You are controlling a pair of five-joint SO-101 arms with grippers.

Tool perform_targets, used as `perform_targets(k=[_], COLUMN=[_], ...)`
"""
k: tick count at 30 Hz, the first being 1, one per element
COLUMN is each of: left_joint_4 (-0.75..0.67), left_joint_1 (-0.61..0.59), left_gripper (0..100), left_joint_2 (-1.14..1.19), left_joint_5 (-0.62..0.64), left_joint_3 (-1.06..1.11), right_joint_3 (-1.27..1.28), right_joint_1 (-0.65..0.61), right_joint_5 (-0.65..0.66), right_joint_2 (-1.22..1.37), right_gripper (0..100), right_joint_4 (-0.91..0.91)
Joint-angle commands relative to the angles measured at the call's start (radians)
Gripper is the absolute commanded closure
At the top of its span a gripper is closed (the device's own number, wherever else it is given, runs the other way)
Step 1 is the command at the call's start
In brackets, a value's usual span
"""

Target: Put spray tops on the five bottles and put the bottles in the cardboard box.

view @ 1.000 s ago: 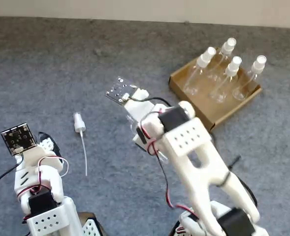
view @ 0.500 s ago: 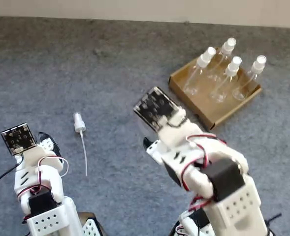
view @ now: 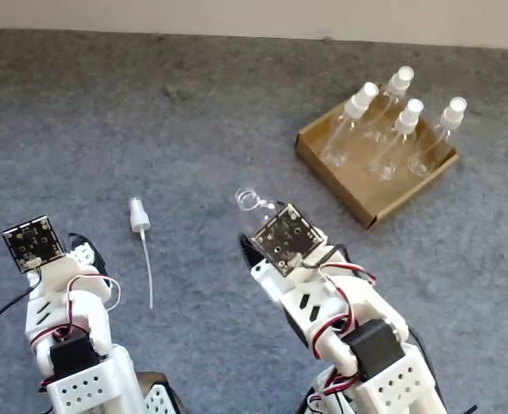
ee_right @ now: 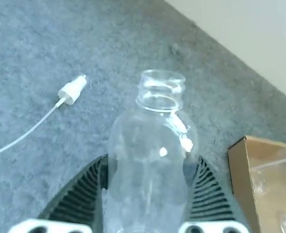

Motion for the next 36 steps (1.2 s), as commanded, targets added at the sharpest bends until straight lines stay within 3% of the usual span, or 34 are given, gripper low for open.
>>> perform_targets(k=[1,5,8,16,21,25,29,36], left_joint_4=[0.009,0.009,0.023,0.152,0.356,0.385,0.440,0.554], left_joint_1=[0.018,0.018,0.018,0.127,0.130,0.131,0.125,0.125], left_gripper=[99,99,99,99,99,99,99,99], left_joint_2=[-0.005,-0.005,-0.005,-0.007,-0.004,-0.002,0.010,0.326], left_joint_5=[-0.012,-0.015,-0.109,-0.265,-0.367,-0.430,-0.569,-0.652], left_joint_3=[0.019,0.019,0.019,-0.007,-0.168,-0.274,-0.383,-0.647], right_joint_3=[0.064,0.151,0.186,0.338,0.395,0.426,0.435,0.507], right_joint_1=[-0.012,-0.012,0.005,0.143,0.139,0.136,0.074,0.039], right_joint_5=[-0.009,-0.043,-0.130,-0.130,-0.133,-0.133,-0.133,-0.127], right_joint_2=[-0.054,-0.131,-0.214,-0.472,-0.456,-0.463,-0.463,-0.463], right_gripper=[93.1,93.2,93.2,93.2,93.2,93.2,92.9,92.9], right_joint_4=[-0.122,-0.182,-0.183,-0.183,-0.188,-0.188,-0.194,-0.337])
